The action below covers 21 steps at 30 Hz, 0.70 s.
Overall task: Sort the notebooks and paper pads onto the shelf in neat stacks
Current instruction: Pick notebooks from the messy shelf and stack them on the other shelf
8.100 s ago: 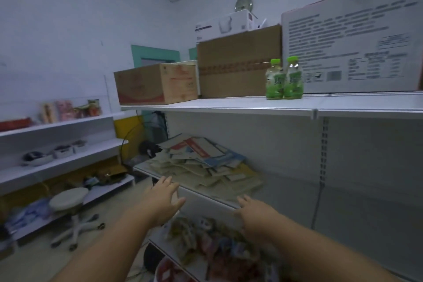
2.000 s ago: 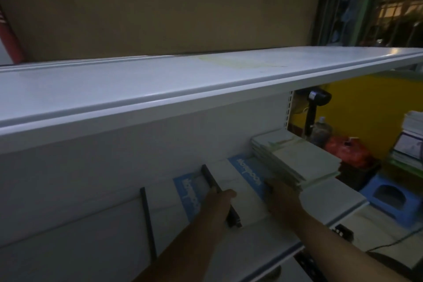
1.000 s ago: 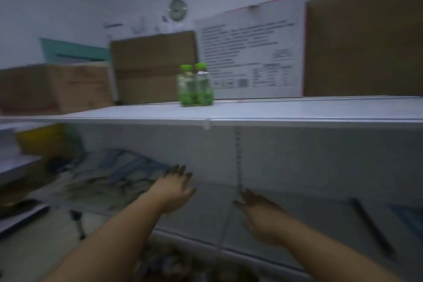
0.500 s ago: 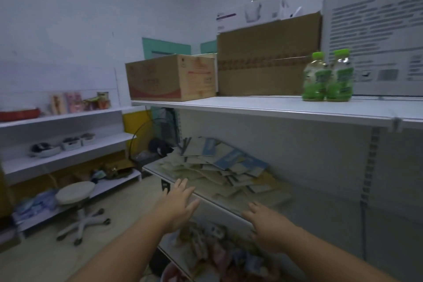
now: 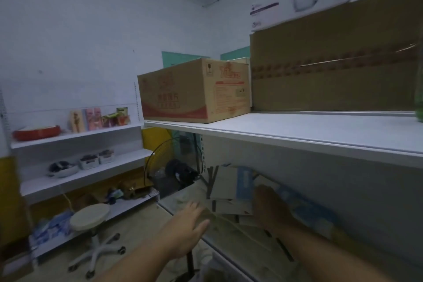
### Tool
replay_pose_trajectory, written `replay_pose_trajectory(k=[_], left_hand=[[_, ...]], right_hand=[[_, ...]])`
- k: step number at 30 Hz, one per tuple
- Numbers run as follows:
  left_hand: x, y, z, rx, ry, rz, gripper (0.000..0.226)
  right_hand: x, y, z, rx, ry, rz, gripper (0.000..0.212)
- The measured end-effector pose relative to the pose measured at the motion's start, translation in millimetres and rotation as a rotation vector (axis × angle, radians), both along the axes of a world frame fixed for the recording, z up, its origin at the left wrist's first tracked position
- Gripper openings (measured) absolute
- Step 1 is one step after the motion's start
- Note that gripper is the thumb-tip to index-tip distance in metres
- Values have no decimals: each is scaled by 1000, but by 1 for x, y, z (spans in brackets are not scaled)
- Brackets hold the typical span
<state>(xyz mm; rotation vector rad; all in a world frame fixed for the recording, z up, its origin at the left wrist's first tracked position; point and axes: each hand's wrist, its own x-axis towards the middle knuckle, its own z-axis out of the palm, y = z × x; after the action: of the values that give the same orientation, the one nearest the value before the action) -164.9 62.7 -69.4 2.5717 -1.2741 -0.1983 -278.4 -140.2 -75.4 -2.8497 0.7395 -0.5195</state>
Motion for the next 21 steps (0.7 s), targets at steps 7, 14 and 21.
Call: replay_pose_trajectory(k=[7, 14, 21], left_hand=[[51, -14, 6, -129, 92, -10, 51], [115, -34, 0, -420, 249, -72, 37], [161, -48, 25, -768, 1363, 31, 19]], right_hand=[[69, -44, -9, 316, 82, -269, 47], [85, -58, 0, 667, -119, -335, 14], [97, 10, 26, 1066, -644, -118, 26]])
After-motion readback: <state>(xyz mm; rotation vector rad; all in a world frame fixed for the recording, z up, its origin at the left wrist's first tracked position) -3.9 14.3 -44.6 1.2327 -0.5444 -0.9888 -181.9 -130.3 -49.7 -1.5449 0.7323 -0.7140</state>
